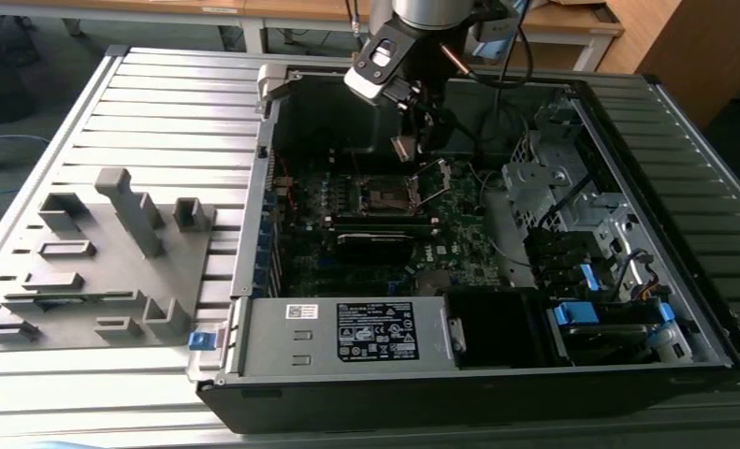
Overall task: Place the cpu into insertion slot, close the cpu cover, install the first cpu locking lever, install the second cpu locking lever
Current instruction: 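Place the cpu into insertion slot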
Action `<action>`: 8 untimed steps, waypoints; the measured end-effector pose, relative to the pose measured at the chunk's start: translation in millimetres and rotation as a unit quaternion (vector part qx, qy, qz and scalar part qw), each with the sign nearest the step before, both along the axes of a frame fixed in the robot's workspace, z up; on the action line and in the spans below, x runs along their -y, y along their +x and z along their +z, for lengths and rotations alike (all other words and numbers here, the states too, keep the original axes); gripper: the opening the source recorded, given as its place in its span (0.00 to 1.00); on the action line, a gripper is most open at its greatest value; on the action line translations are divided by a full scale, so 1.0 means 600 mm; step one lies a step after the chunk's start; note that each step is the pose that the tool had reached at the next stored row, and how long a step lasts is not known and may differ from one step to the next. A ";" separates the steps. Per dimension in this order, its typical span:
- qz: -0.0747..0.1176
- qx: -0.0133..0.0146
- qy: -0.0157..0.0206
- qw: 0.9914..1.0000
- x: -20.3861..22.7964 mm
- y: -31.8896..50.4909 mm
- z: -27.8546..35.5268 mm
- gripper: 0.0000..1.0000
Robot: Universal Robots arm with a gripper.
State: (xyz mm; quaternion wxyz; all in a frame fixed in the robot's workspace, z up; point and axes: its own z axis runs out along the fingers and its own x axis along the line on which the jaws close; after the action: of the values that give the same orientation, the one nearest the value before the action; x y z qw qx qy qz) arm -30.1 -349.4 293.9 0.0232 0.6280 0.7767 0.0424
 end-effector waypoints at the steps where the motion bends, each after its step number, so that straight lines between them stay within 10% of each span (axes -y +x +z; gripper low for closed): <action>1: -0.004 0.000 0.000 1.000 0.0000 0.000 0.000 0.54; 8: -0.063 0.000 0.000 0.998 0.0001 0.000 -0.003 0.54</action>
State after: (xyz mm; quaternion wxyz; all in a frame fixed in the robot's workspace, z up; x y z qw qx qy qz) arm -30.1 -349.4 292.2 0.0258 0.6760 0.7354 0.0408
